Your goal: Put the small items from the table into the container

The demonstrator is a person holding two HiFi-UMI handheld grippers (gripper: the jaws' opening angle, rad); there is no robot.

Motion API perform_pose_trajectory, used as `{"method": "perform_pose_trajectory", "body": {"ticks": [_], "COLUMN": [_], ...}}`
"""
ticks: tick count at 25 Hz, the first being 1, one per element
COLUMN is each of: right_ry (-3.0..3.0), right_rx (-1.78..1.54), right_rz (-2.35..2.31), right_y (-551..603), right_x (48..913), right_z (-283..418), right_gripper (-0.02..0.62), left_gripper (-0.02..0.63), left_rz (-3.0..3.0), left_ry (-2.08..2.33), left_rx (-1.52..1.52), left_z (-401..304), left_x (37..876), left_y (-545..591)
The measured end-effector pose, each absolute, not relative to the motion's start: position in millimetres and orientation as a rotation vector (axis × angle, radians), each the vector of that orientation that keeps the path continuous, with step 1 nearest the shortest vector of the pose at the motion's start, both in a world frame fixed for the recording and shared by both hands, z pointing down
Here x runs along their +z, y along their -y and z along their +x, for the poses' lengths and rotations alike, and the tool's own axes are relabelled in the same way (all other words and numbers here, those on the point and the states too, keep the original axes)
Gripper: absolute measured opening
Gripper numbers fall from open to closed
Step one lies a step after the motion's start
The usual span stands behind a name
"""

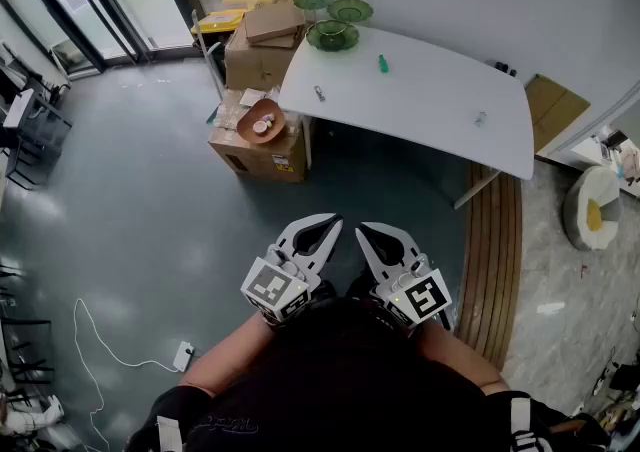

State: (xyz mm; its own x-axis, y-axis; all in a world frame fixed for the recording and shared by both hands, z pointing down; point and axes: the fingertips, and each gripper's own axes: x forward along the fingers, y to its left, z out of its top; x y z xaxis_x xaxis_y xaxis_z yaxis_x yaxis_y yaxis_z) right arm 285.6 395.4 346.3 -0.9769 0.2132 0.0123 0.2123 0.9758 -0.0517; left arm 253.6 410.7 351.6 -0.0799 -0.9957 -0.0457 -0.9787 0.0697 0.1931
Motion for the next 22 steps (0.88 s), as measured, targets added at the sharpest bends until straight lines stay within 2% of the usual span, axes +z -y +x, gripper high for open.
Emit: {"method": "perform_pose_trajectory", "body": {"ticks": [10, 22], "right_ry": [3.086, 3.111], "right_rx": [0.108, 0.187], "right_rz": [-0.392, -0.513], "right_y": [-363.4, -254.3], "right_x": [355.2, 339.3], "right_z": [268.9, 250.9], "right_gripper": [0.014, 0.015], "left_gripper": [0.006, 0.006], "left_rz": [2.058, 2.057], "left_ry": [2.252, 2.278], "left_rx": [-0.215, -0.186], "left_z": [240.6, 232.8], "left_x": [352.4, 347.6], "left_y": [-377.1, -262.0]}}
